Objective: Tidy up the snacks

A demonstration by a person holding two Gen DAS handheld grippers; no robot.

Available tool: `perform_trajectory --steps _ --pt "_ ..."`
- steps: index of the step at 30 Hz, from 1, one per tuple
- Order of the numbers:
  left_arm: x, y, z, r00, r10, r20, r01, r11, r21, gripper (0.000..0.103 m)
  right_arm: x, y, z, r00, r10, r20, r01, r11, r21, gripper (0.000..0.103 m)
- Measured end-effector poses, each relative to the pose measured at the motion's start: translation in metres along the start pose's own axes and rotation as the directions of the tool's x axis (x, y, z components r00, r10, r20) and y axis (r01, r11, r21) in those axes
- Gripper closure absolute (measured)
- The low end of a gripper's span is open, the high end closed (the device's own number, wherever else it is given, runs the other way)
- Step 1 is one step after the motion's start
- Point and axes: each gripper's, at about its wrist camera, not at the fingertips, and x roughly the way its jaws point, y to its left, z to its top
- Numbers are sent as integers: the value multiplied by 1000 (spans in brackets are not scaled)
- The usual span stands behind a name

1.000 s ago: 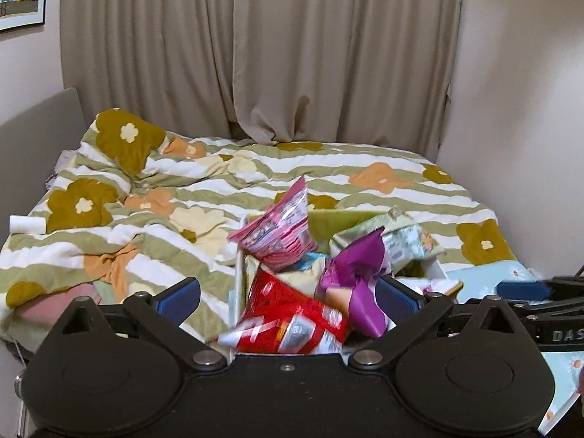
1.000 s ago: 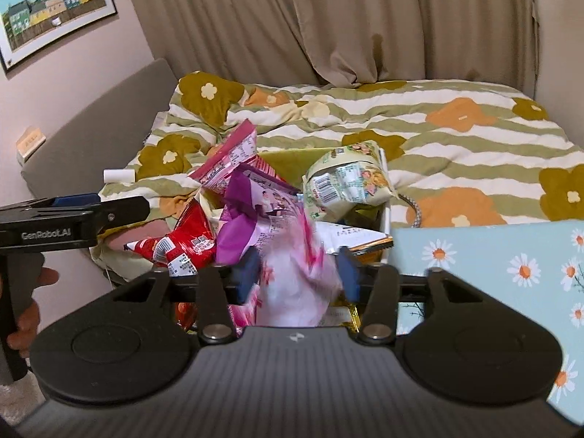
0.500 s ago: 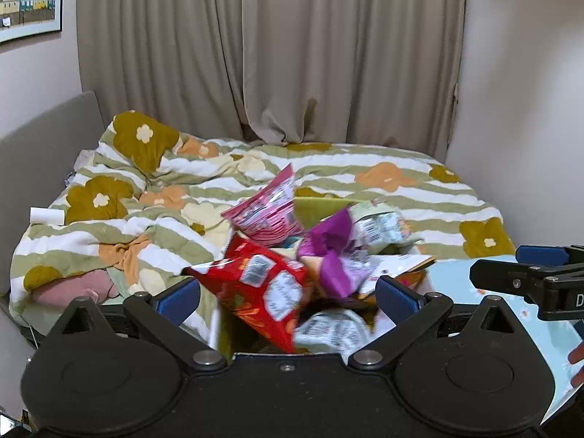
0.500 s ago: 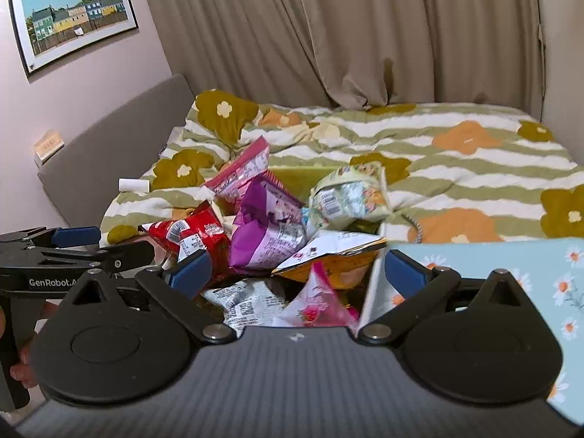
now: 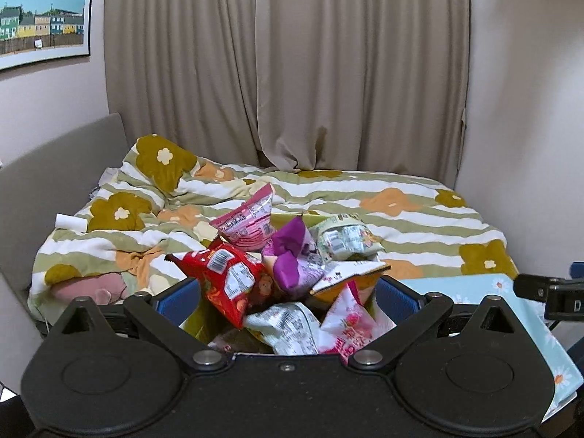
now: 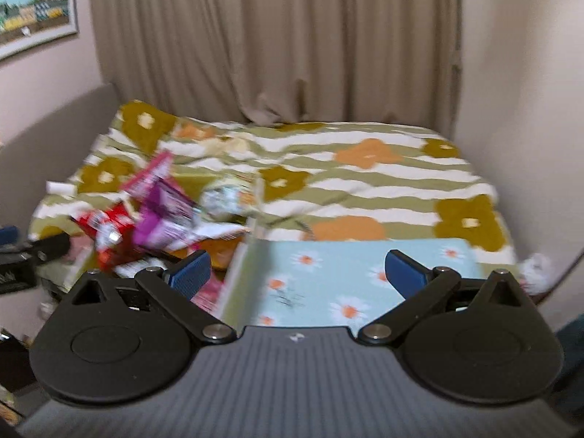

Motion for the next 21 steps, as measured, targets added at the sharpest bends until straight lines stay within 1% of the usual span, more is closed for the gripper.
perform_trajectory --steps 2,4,8,11,21 --pt "-3 -7 -4 1000 13 -2 -13 1000 19 0 -4 -5 -9 999 -38 -11 38 999 -15 0" --pt "-7 -14 -10 1000 24 -1 -24 999 41 0 -5 -10 -17 998 -55 -26 55 998 -15 0" --pt "-10 -23 -19 999 42 1 -42 997 65 0 -7 -17 -27 997 -58 -49 58 998 -8 0" --pt "-11 -26 -22 999 40 3 -40 997 67 0 -10 -21 -32 997 -62 -54 62 998 -2 0" --pt "-13 -32 -23 999 41 12 -42 996 85 0 -14 -32 -36 995 -78 -55 80 996 25 0"
